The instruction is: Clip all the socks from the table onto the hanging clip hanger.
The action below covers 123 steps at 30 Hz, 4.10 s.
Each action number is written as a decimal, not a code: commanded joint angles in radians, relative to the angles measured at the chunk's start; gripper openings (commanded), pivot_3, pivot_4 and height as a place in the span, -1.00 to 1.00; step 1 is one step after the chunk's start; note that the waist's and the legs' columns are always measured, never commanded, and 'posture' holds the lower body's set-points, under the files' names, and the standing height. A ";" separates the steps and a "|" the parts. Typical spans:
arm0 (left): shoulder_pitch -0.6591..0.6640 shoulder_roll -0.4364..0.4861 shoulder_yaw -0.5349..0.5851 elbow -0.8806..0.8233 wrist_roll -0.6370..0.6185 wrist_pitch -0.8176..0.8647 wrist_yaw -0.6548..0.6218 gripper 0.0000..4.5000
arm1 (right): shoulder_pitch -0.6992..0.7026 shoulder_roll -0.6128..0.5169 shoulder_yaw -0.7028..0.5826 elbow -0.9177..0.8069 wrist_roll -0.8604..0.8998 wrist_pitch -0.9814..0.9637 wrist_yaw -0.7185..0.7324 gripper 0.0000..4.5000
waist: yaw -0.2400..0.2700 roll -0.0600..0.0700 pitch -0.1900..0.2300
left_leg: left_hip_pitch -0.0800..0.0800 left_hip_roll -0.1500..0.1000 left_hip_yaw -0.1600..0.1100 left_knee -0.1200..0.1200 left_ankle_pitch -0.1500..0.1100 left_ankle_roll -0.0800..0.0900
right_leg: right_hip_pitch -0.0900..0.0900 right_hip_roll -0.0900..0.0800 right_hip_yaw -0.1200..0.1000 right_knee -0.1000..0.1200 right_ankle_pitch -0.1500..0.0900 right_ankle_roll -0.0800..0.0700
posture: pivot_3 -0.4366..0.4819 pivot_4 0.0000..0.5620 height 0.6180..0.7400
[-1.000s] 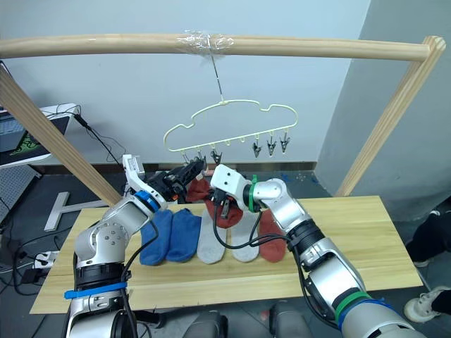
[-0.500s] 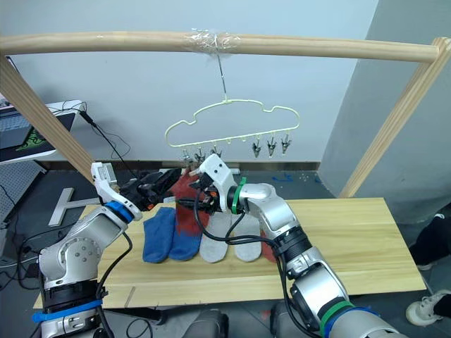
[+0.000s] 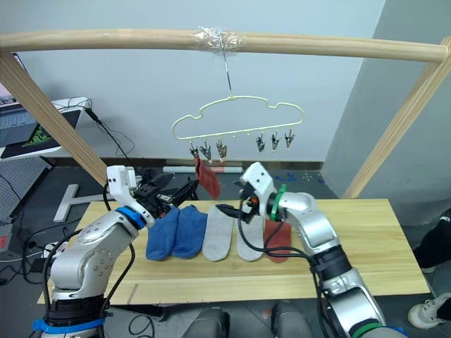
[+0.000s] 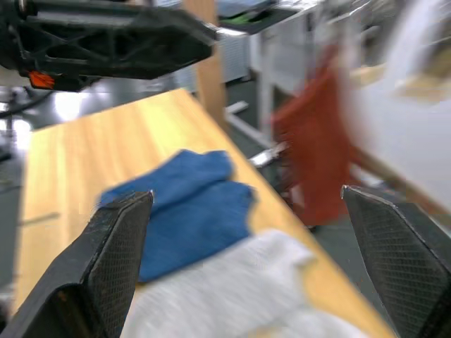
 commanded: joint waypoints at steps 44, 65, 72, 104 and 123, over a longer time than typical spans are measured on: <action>-0.369 -0.257 -0.124 0.622 0.425 -0.600 0.238 0.06 | -0.033 -0.162 -0.139 -0.388 0.313 0.099 -0.075 1.00 | -0.018 0.001 0.001 | -0.002 0.000 0.004 0.002 0.000 0.001 | 0.000 0.001 -0.006 0.001 0.002 -0.002 | -0.16 -0.44 1.00; -0.365 -0.257 -0.112 0.618 0.454 -0.621 0.285 0.06 | -0.048 -0.178 -0.149 -0.375 0.318 0.101 -0.069 1.00 | -0.030 0.001 0.001 | -0.002 0.000 0.004 0.002 0.000 0.001 | 0.000 0.001 -0.006 0.001 0.002 -0.002 | -0.16 -0.41 1.00; -0.366 -0.261 -0.110 0.620 0.453 -0.625 0.286 0.06 | -0.050 -0.179 -0.145 -0.369 0.319 0.101 -0.071 1.00 | -0.030 0.001 0.001 | -0.002 0.000 0.004 0.002 0.000 0.001 | 0.000 0.001 -0.006 0.001 0.002 -0.002 | -0.15 -0.40 1.00; -0.321 -0.230 -0.107 0.553 0.422 -0.568 0.230 -0.99 | 0.094 -0.195 0.076 0.028 0.009 0.035 -0.163 1.00 | -0.030 0.001 0.000 | 0.000 -0.001 0.006 0.002 0.000 0.001 | 0.001 0.001 -0.004 0.002 0.002 -0.003 | -0.10 -0.35 1.00; -0.289 -0.234 -0.102 0.503 0.422 -0.527 0.223 -0.99 | -0.046 -0.002 0.050 0.785 -0.184 -0.210 -0.302 1.00 | -0.033 0.000 0.001 | 0.007 0.002 0.017 0.001 0.000 0.001 | 0.002 0.008 0.005 0.004 0.004 -0.004 | -0.03 -0.33 1.00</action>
